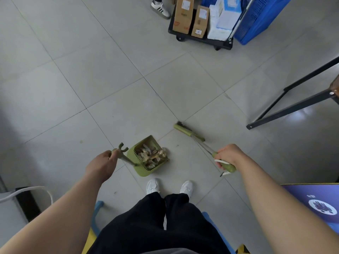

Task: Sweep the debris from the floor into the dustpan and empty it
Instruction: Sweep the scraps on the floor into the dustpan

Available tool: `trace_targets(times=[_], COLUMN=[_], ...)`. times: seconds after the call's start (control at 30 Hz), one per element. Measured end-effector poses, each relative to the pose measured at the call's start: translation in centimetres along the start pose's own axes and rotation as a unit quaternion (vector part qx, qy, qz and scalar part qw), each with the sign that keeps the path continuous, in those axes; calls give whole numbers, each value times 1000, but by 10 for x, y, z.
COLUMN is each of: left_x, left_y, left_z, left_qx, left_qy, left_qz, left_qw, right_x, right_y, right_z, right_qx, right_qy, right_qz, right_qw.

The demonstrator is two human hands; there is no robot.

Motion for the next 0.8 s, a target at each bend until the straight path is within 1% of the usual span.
trace_targets(times=[0.1,0.2,0.27,0.37,0.43,0.5,0.63,0.8], left_x=[8,11,11,11,11,8,2,-2], left_y=[4,6,5,6,7,8,12,23], left_z=[-4,-5,-6,-7,-6,-1,12,34], left_qx=[1,3,3,-1,-7,-18,-38,-87], left_qy=[-12,-18,-19,-20,-15,-10,12,140], left_qz=[14,16,18,21,23,16,-8,-28], left_qw=[1000,1000,1000,1000,1000,1000,999,986], right_x=[30,60,70,70,64,55,31,5], right_y=[1,14,24,37,44,48,49,32], right_z=[-6,-4,1,11,19,26,36,54], right_qx=[32,39,31,21,16,5,-11,-29], right_qy=[-54,-88,-103,-69,-28,15,30,-4], right_qz=[27,76,94,135,157,159,141,110], right_qw=[998,992,990,988,987,987,989,993])
Point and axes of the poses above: each hand's wrist, its own y-axis away from the middle knuckle, its own x-axis out of the palm, z = x × y, the point moved 8 cm from there along -y, towards the middle knuckle, and after that the axes turned 4 degrees about -z, right-handed, at the moved point
